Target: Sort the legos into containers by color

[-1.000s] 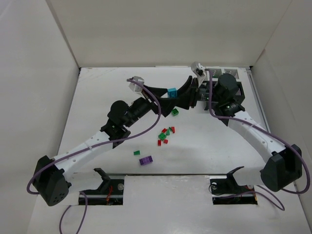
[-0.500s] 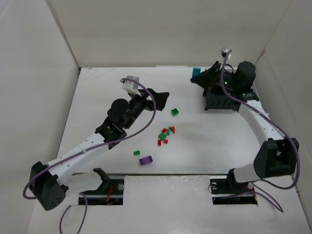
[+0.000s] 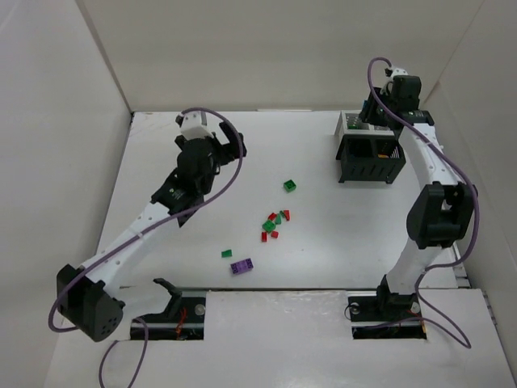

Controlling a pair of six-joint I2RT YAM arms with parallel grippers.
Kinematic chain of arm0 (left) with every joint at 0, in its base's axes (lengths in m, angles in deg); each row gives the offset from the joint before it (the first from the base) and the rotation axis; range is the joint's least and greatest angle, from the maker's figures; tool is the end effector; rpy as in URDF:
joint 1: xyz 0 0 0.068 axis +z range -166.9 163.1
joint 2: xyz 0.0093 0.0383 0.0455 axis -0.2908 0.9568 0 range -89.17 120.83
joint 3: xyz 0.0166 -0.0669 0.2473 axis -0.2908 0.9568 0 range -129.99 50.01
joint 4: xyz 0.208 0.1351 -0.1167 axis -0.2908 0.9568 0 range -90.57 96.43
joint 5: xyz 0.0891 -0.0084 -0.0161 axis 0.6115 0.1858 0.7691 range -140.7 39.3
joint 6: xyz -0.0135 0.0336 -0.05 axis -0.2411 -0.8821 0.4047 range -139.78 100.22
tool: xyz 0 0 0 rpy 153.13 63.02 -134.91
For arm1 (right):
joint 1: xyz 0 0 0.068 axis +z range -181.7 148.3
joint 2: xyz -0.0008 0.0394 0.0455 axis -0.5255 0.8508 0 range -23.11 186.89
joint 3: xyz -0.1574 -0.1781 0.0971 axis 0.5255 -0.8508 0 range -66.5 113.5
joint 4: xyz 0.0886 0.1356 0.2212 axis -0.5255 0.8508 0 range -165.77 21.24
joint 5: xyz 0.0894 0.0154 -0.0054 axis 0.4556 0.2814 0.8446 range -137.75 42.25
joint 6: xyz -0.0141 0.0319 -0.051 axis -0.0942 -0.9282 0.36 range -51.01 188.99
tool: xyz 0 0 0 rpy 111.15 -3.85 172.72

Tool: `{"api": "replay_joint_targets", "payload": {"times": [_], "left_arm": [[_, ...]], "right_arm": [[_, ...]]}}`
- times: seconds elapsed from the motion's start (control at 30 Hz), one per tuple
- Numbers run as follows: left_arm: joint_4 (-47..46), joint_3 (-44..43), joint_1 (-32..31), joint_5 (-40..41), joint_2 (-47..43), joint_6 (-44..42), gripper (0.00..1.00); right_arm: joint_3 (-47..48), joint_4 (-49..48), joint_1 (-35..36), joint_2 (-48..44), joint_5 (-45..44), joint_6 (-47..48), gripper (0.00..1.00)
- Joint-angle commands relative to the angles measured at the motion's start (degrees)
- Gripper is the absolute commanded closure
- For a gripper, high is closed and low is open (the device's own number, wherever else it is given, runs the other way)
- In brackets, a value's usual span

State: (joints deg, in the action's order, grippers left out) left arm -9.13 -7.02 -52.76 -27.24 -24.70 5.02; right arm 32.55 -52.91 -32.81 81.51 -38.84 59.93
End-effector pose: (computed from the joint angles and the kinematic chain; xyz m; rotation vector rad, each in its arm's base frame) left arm 0.2493 -0.1574 0.3651 -0.1765 1.5660 -0.5177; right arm 0.4512 -0.0014 0.3303 0.0876 2.0677 0.2460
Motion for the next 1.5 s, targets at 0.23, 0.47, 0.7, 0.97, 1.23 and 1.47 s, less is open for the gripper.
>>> {"api": "replay_joint_targets", "payload": {"times": [0.23,0.47,0.7,0.97,1.23,1.47], "left_arm": [[11.1,-5.9,10.6,-5.2,5.0,4.5,0.00],[19.6,-10.5,15.9,-8.4,9.4,7.2,0.00],[19.1,-7.0,15.9,-8.4,6.4,7.7,0.00],[23.7,-5.7,15.9,-7.9,5.8,12.3,0.00],[25.0,1.6,15.9,-10.4,1.0,15.6,0.00],[26.8,6.3,15.9,-11.0,-2.5,17.8,0.00]], "right_arm": [[-10.2,4.7,0.2,-7.1,-10.0,2.4,0.90],[-12.3,3.7,0.2,-8.3,-6.5,2.4,0.56],[-12.8,4.2,1.9,-10.7,-7.8,4.2,0.39],[-14.5,3.2,16.0,-14.0,-10.5,7.8,0.36],[-12.0,2.2,28.8,-2.3,-10.4,7.8,0.34],[-9.0,1.0,31.9,6.5,-12.2,7.3,0.31]]}}
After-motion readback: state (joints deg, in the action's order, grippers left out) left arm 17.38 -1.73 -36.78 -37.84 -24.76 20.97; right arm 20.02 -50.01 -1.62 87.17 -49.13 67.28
